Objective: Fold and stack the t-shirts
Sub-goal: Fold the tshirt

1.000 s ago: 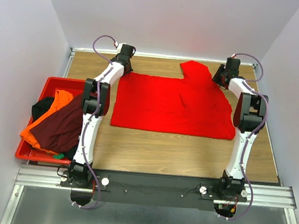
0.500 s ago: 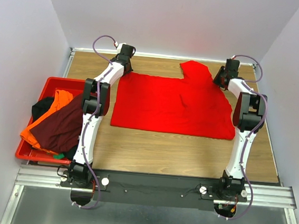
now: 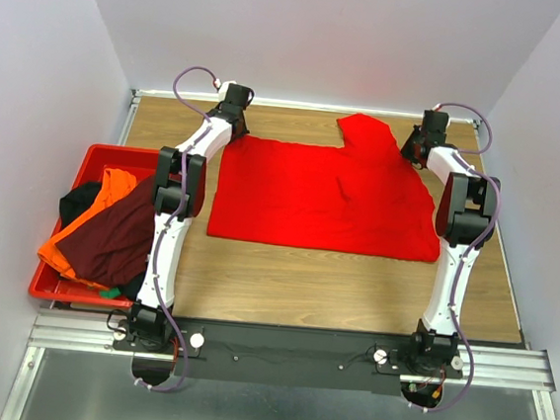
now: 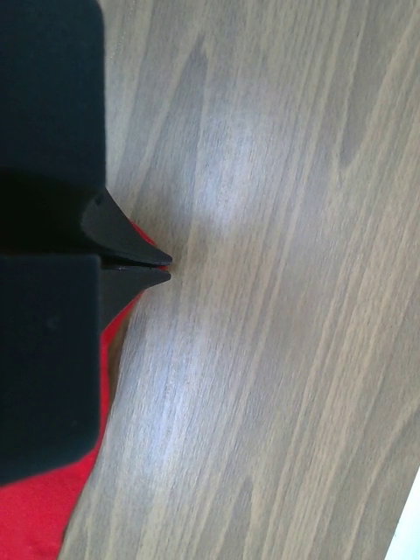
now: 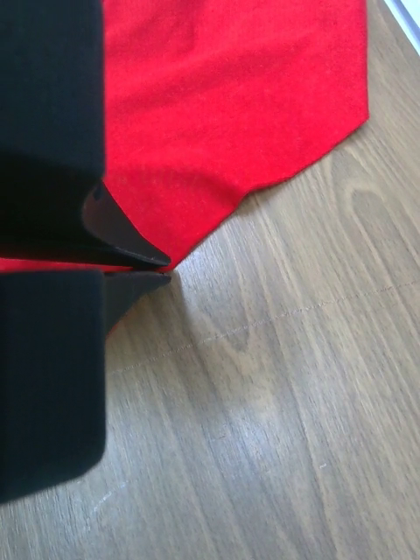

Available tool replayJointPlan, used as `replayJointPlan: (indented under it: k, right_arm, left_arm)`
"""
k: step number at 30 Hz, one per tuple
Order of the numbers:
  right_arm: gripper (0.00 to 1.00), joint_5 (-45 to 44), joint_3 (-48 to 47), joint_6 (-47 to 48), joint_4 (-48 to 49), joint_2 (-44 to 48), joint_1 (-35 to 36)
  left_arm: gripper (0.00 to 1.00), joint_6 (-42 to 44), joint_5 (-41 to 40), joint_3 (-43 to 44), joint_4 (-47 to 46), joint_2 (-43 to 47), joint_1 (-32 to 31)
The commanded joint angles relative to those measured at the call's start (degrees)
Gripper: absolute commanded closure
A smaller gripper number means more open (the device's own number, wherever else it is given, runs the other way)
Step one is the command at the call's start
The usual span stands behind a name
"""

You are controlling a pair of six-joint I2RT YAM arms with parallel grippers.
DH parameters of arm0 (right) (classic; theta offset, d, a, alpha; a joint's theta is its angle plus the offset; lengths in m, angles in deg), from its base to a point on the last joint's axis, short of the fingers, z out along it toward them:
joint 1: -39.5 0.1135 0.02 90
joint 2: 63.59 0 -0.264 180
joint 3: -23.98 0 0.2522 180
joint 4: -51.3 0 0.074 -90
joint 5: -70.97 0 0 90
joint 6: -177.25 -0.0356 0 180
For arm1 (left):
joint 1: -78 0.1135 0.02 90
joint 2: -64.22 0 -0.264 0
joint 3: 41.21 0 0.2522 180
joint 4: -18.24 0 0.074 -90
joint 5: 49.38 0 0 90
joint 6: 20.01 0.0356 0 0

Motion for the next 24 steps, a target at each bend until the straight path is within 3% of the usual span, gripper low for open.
replayJointPlan:
  k: [1, 5, 24]
  right_arm:
    - [0.93, -0.94, -1.83, 0.41, -0.98, -1.36, 0.4]
    - [0.99, -1.73, -2.01, 1.02, -1.07, -0.75, 0.4]
    - [1.0, -5.33, -0.78, 1.64, -0.98, 4.96, 0.31]
  left_arm:
    - [1.0, 0.37, 0.83, -1.49, -0.88, 3.0, 0.39]
    - [1.0, 0.55, 1.0, -2.46, -2.28, 4.15, 0.39]
    - [1.0, 0.99, 1.97, -5.36, -5.18, 9.33, 1.62]
